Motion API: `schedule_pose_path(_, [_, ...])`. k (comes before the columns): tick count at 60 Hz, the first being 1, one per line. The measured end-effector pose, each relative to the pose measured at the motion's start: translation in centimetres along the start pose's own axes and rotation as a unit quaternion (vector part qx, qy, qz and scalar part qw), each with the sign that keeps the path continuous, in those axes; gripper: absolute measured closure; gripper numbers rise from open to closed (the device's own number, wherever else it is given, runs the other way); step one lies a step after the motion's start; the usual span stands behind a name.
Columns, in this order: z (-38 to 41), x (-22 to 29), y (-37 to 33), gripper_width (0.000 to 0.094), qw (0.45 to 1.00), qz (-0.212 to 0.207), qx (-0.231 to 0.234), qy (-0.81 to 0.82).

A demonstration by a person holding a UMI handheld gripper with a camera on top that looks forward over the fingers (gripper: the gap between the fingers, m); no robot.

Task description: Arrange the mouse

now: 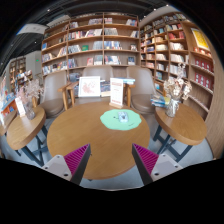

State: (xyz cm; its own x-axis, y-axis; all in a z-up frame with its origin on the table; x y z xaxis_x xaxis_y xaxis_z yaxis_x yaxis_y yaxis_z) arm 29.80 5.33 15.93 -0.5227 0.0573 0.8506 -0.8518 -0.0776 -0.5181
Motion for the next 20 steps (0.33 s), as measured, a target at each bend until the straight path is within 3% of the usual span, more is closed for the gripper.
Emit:
schedule_pose_path(7, [0.2, -1.9, -1.7, 0.0084, 1.000, 0.009, 0.001, -0.005])
schedule_pose_path(20, [0.5, -2.1, -2.6, 0.0082, 0.999, -0.016, -0.013, -0.042])
Point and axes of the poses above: the point between the fingertips, and its own axes, seen from behind it with the camera up: z to the left, x up, y forward, the way the camera looks, the point moved 6 cm from there along -y, backward, against the way the camera looks, and after that the axes turned 10 degrees about x, right-handed, at the moved point
